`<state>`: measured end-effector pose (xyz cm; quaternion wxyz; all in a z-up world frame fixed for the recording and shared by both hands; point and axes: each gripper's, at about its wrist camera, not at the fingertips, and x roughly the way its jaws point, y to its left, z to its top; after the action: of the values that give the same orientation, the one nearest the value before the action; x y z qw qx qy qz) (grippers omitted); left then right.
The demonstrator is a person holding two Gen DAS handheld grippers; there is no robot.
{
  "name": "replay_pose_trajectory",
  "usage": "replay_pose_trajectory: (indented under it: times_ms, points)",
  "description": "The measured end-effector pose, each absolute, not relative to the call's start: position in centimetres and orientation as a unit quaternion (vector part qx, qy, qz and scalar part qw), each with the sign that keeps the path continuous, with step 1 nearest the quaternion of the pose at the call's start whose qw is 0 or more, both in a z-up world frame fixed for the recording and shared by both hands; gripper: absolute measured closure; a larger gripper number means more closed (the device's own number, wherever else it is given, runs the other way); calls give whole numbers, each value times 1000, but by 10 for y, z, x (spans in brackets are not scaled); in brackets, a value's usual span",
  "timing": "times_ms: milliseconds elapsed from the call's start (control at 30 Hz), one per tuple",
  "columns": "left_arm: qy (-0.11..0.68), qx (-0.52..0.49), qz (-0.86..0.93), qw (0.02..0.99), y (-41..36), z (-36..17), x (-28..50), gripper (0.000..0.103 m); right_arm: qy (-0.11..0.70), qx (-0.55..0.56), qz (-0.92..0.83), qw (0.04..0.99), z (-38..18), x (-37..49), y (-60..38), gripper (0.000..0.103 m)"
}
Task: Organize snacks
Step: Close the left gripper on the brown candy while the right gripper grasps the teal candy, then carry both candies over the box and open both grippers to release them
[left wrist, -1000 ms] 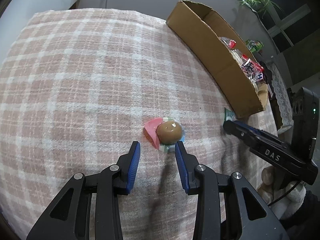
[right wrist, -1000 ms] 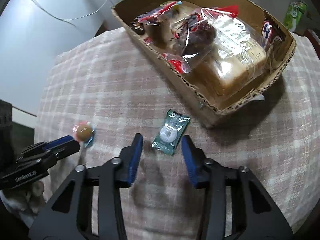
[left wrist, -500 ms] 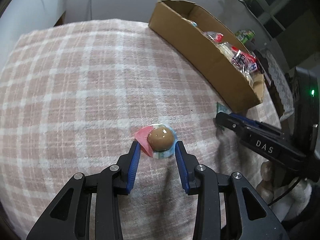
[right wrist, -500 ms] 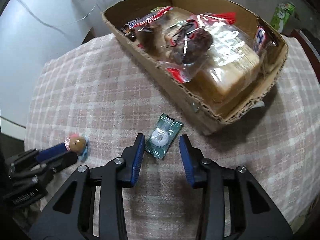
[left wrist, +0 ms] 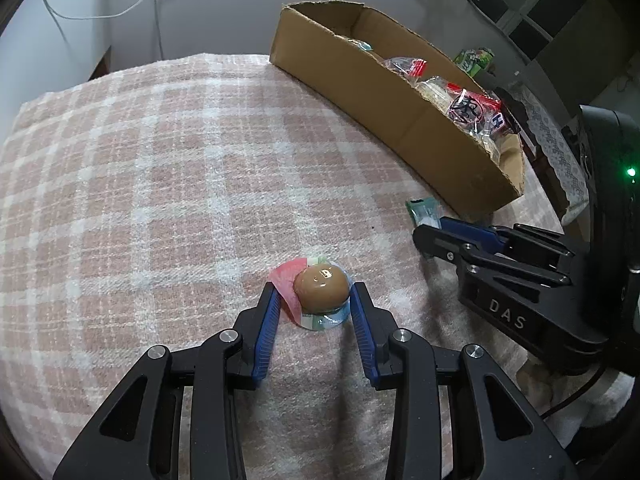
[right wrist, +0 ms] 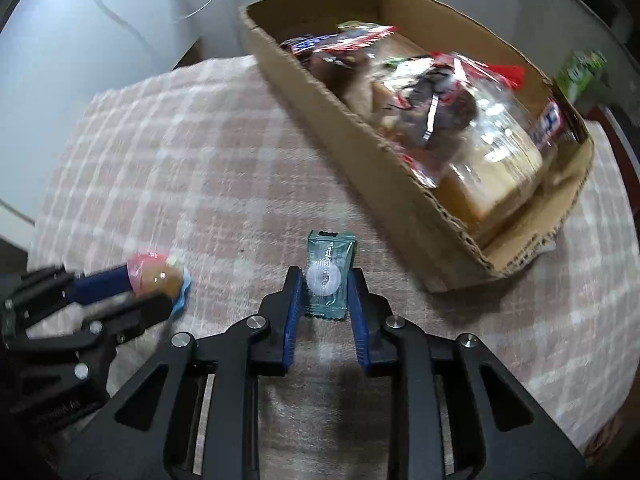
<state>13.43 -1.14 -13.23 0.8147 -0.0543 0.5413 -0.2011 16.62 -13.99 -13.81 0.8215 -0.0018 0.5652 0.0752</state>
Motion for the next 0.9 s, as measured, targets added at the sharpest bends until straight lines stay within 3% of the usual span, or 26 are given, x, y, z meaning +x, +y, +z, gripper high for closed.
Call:
replay_pose_trajectory:
  times_ms: [133, 900]
  points:
    - [535, -54, -198, 820, -14, -132, 136, 76, 569, 7, 84, 818, -138, 166, -146, 82]
    - [522, -84, -169, 832, 2, -104, 138, 78, 549, 28, 139, 824, -97, 154, -158, 83]
